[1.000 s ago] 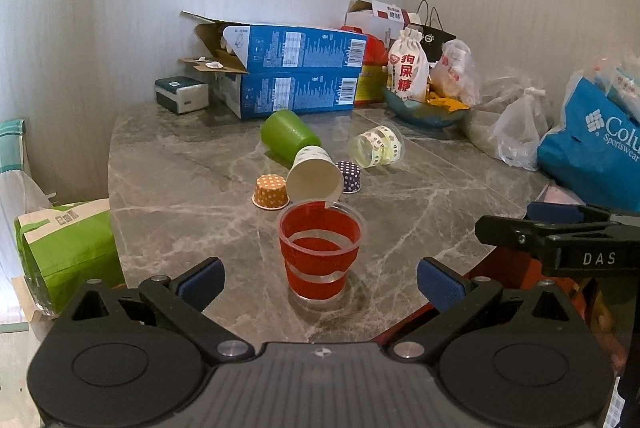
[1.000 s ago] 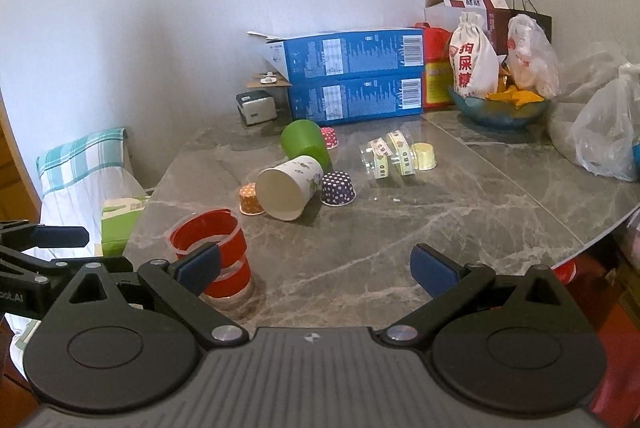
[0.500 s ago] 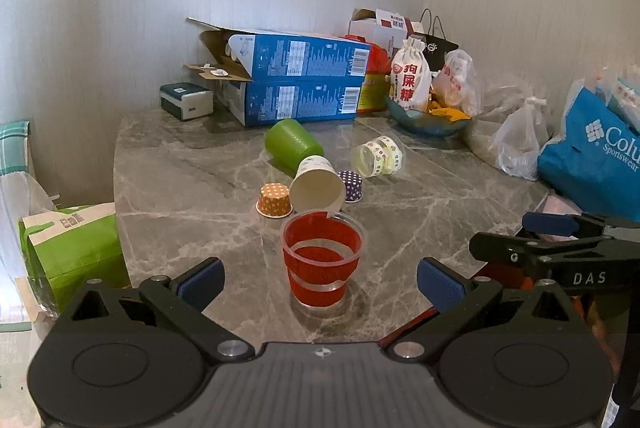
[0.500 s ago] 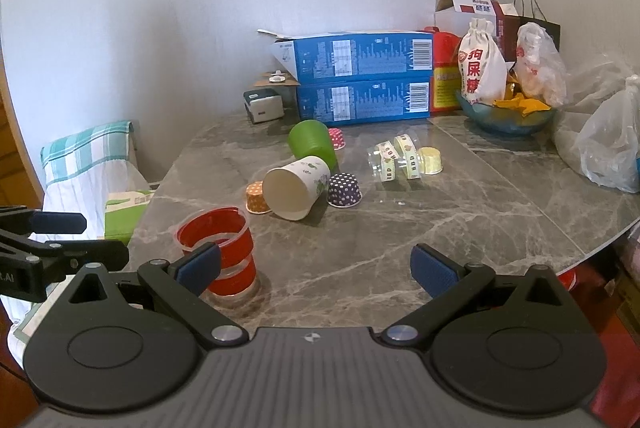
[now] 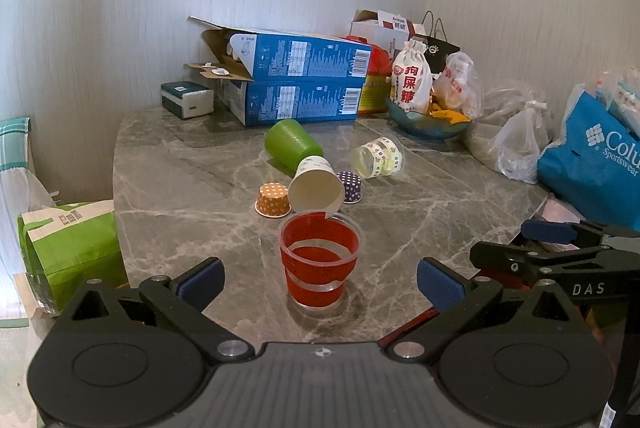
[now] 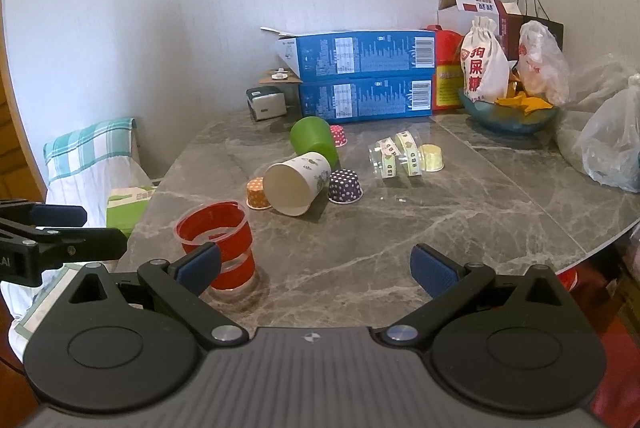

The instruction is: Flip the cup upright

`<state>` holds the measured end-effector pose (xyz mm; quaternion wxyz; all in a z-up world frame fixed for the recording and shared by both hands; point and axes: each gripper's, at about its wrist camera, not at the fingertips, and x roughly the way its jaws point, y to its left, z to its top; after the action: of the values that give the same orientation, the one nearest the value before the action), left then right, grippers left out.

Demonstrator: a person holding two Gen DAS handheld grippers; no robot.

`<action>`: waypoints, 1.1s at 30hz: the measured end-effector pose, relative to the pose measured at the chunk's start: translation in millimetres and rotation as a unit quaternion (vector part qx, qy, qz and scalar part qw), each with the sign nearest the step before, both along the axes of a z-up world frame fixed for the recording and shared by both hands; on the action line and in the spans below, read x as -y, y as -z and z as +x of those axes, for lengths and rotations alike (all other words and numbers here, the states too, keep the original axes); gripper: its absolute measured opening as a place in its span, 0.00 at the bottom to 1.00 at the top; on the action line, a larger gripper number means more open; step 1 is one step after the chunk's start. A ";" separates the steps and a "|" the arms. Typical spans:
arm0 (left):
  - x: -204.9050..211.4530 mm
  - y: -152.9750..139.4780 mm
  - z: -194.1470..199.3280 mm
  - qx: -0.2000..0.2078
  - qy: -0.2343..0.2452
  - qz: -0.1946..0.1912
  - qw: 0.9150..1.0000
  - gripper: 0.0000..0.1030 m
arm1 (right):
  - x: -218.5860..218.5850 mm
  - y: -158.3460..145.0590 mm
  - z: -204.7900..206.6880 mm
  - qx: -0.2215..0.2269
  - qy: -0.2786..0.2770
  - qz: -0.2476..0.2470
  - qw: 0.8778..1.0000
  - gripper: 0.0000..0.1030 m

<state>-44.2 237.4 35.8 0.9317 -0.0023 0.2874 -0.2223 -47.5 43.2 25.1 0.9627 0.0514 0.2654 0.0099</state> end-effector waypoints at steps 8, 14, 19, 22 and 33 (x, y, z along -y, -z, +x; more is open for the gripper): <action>1.9 -1.1 -0.4 0.003 0.002 0.000 1.000 1.00 | 1.2 1.2 -1.0 0.001 -0.001 0.000 1.000 0.99; 2.0 -1.8 -0.5 0.004 0.003 -0.004 1.000 1.00 | 2.6 1.8 -0.5 0.002 0.001 -0.003 1.000 0.99; 3.8 -2.6 -1.0 0.006 0.006 -0.005 1.000 1.00 | 1.9 2.0 -0.1 0.000 0.002 -0.004 1.000 0.99; 4.5 -3.0 -1.3 0.007 0.008 -0.007 1.000 1.00 | 1.9 2.1 -0.1 0.000 0.003 -0.004 1.000 0.99; 4.6 -1.8 -0.9 0.007 0.011 -0.008 1.000 1.00 | 5.0 2.7 0.8 -0.002 0.005 -0.001 1.000 0.99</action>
<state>-45.1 232.8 37.6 0.9312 -0.0055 0.2790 -0.2346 -46.8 38.2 22.4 0.9622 0.0517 0.2673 0.0047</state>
